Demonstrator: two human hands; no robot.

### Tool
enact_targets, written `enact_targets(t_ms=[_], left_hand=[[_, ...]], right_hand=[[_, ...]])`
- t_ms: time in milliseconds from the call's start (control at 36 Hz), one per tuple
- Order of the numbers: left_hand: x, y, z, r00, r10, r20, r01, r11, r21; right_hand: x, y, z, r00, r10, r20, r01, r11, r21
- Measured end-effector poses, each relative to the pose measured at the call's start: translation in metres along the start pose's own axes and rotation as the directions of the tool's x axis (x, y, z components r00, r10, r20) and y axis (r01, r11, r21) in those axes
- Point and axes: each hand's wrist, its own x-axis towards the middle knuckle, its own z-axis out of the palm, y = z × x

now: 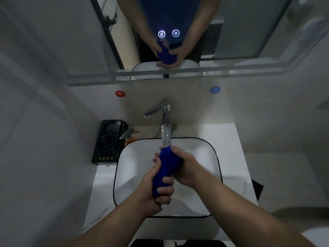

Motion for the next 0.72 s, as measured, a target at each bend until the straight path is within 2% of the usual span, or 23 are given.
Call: enact_targets(t_ms=[83,167,250,306,417,472,556,667,722], left_hand=[[-0.003,-0.001,-0.002,0.980,-0.043,0.195,0.071,0.987,-0.141],[-0.006,0.005,-0.008,0.963,-0.102,0.251,0.135,0.984,-0.118],[-0.009,0.019,-0.008,0.973,-0.129,0.190,0.130,0.991,0.006],[-0.011,0.029,-0.002,0.982,-0.136,0.131,0.115,0.982,0.153],[-0.014,0.039,0.011,0.988,-0.125,-0.092,0.154,0.838,0.524],[-0.010,0.036,0.018,0.982,-0.060,-0.179,0.166,0.732,0.661],[0.006,0.024,0.026,0.952,0.133,-0.275,0.150,0.583,0.799],[0.036,0.008,0.020,0.849,0.334,-0.409,0.188,0.531,0.826],[0.050,0.002,0.012,0.811,0.419,-0.408,0.178,0.488,0.855]], right_hand=[[0.004,-0.013,0.011,0.996,-0.028,0.079,0.027,1.000,0.005],[0.006,-0.017,0.010,0.991,0.011,0.136,-0.012,1.000,0.008],[0.009,-0.016,0.009,0.993,-0.010,0.118,0.011,1.000,-0.002],[0.012,-0.016,0.010,0.997,-0.028,0.071,0.029,1.000,-0.012],[0.012,-0.017,0.011,1.000,0.001,0.023,0.002,0.991,-0.130],[0.009,-0.023,0.015,1.000,0.004,0.003,-0.003,0.972,-0.234],[0.004,-0.031,0.023,0.994,-0.054,-0.090,0.013,0.915,-0.404],[0.011,-0.023,0.023,0.938,-0.150,-0.314,-0.038,0.852,-0.523],[0.017,-0.015,0.019,0.884,-0.196,-0.423,-0.076,0.834,-0.546]])
